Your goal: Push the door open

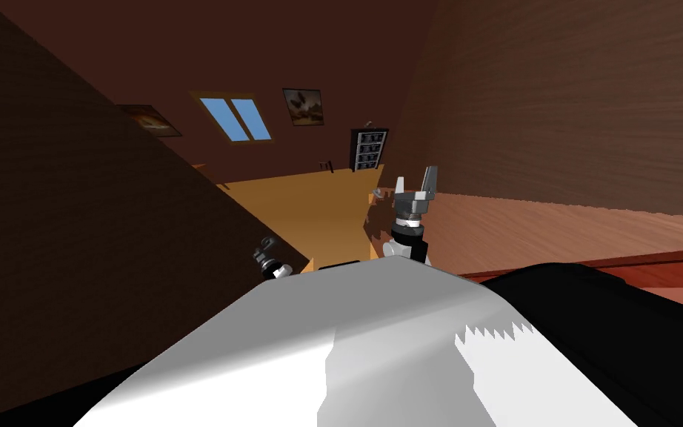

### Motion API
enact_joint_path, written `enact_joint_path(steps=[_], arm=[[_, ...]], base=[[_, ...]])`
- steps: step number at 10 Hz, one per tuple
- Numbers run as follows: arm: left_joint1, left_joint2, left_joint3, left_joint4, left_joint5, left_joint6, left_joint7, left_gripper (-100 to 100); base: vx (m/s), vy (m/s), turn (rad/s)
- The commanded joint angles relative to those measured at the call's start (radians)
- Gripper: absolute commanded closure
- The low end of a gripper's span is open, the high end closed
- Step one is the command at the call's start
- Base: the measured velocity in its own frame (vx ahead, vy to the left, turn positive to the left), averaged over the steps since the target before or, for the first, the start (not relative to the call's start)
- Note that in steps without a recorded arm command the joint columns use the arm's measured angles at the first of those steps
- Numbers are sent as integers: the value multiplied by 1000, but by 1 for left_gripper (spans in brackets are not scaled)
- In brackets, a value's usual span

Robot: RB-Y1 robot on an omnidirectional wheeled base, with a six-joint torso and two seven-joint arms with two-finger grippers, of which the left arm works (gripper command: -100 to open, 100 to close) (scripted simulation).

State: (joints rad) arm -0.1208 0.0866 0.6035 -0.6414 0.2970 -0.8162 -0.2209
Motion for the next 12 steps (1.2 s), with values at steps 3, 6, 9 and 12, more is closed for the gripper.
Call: enact_joint_path(steps=[3,6,9,12], arm=[[38,5,48,-42,61,6,-29,100],[62,7,82,-63,105,7,-48,100],[80,6,110,-80,140,7,-63,100],[106,2,147,-103,189,7,-83,100]], base=[[162,54,-70],[184,71,-52],[106,37,-32],[186,76,-55]])
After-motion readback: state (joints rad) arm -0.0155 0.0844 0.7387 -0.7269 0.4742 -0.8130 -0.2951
